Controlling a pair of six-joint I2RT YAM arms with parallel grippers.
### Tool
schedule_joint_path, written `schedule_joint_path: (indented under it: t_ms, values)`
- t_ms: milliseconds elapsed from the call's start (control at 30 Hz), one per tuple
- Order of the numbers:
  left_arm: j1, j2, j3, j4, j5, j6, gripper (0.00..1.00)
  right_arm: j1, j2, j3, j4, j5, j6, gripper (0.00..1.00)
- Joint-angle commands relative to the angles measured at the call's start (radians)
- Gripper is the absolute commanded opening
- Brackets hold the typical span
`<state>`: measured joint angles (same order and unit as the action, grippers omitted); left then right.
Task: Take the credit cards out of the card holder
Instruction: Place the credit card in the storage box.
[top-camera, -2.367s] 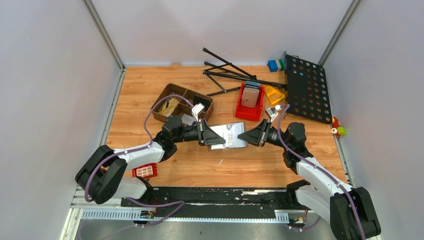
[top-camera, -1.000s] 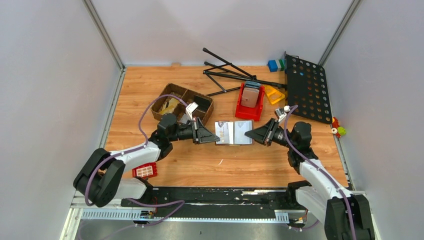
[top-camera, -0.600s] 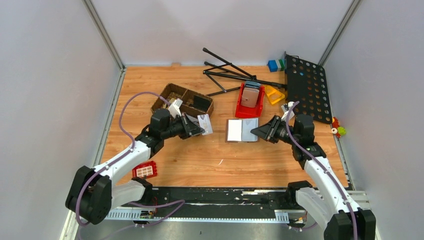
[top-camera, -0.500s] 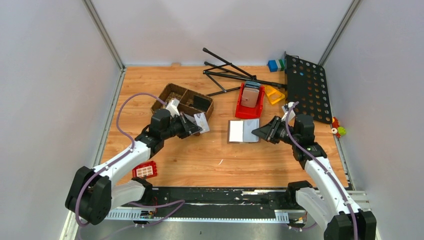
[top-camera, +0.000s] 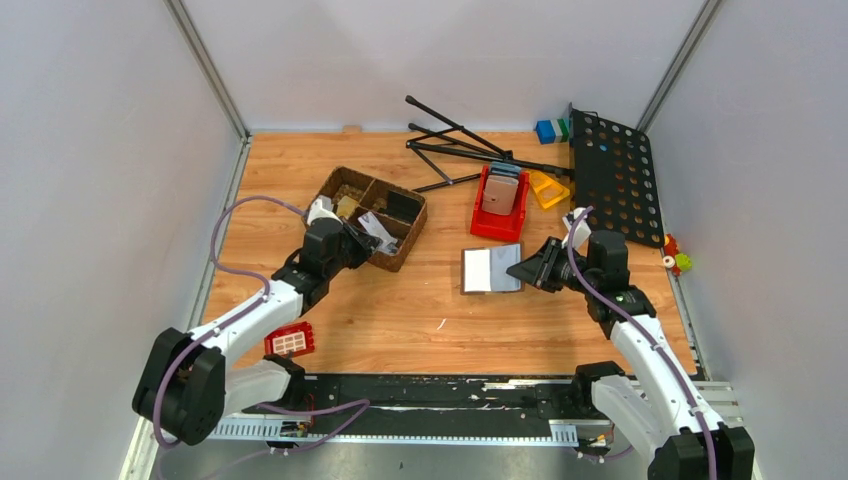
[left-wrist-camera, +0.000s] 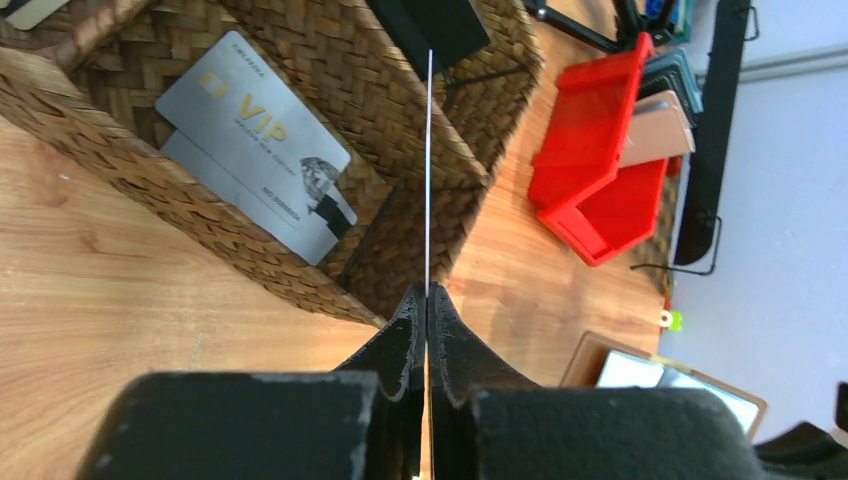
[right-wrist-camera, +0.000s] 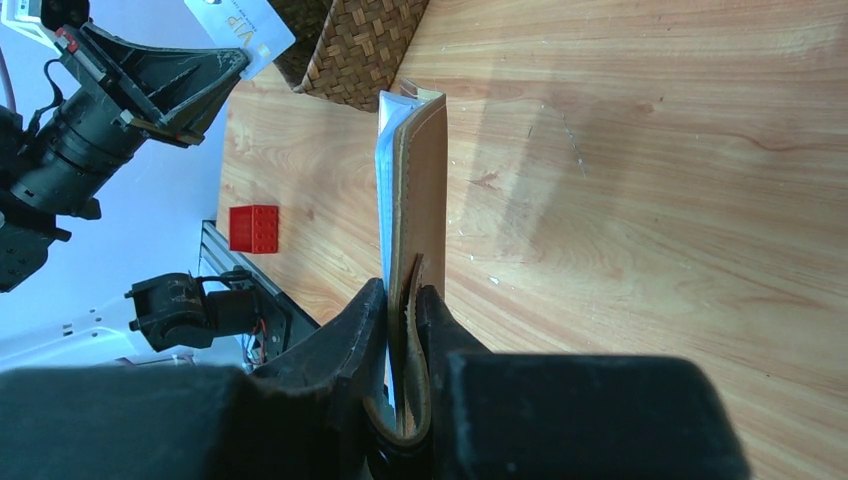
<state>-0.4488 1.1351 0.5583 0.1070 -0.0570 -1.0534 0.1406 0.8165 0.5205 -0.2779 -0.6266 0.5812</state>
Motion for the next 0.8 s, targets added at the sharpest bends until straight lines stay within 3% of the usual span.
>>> schedule_joint_path:
  t_ms: [0, 233, 300, 400, 467, 767]
  values:
    - [0.005, 0.047, 0.036, 0.026, -0.074, -0.019, 0.00, -0.004, -0.006, 0.052, 0.021, -0.010, -0.034, 0.00]
    - [0.012, 0.119, 0.046, 0.065, -0.076, -0.010, 0.00, -0.004, -0.002, 0.055, 0.030, -0.029, -0.035, 0.00]
    - [0.012, 0.106, 0.052, 0.026, -0.110, 0.004, 0.08, -0.004, -0.001, 0.055, 0.030, -0.030, -0.037, 0.00]
    - [0.012, 0.067, 0.054, -0.016, -0.146, 0.044, 0.29, -0.004, 0.000, 0.053, 0.032, -0.030, -0.039, 0.00]
    - [0.012, 0.035, 0.057, -0.044, -0.146, 0.065, 0.35, -0.005, 0.003, 0.053, 0.039, -0.032, -0.038, 0.00]
    - [0.012, -0.129, 0.203, -0.308, -0.040, 0.323, 0.41, -0.004, 0.050, 0.056, 0.106, -0.090, -0.005, 0.00]
